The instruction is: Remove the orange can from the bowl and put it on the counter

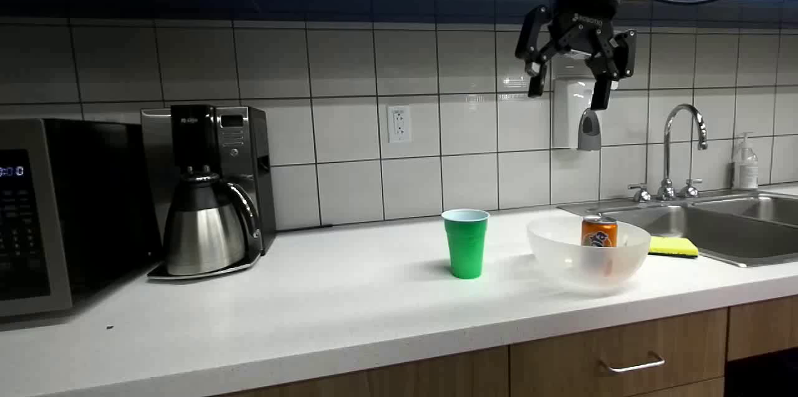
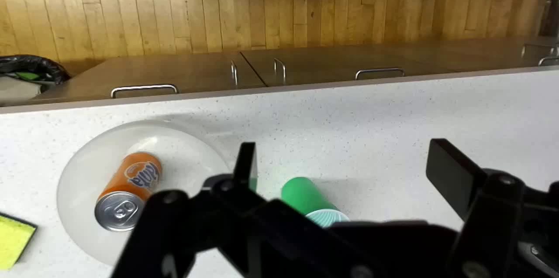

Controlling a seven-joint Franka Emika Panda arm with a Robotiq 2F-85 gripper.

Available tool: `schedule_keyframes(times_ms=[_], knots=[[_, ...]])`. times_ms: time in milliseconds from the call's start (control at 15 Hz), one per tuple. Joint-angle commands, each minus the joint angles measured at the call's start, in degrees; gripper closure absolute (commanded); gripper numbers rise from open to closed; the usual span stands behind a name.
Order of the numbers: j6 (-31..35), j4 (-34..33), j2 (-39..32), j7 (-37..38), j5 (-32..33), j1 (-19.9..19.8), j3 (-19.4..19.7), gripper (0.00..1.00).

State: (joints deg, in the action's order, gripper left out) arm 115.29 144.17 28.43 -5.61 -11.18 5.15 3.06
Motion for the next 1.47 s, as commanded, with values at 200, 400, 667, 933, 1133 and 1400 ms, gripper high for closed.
schedule_keyframes(times_ms=[200, 400, 667, 933, 1133, 1400], knots=[[-0.2, -0.1, 0.0, -0.3, -0.3, -0.8, -0.7, 0.0], [4.0, 1.3, 0.5, 0.4, 2.1, -1.5, -1.8, 0.0], [9.8, 3.3, 0.3, 0.2, 4.6, -2.0, -1.9, 0.0], [15.7, 5.3, -0.7, 0.1, 7.1, -2.9, -1.4, 0.0], [19.5, 6.5, -2.5, -0.1, 8.7, -4.1, -0.7, 0.0], [25.0, 7.4, -5.7, 0.0, 10.0, -6.0, 0.3, 0.0]])
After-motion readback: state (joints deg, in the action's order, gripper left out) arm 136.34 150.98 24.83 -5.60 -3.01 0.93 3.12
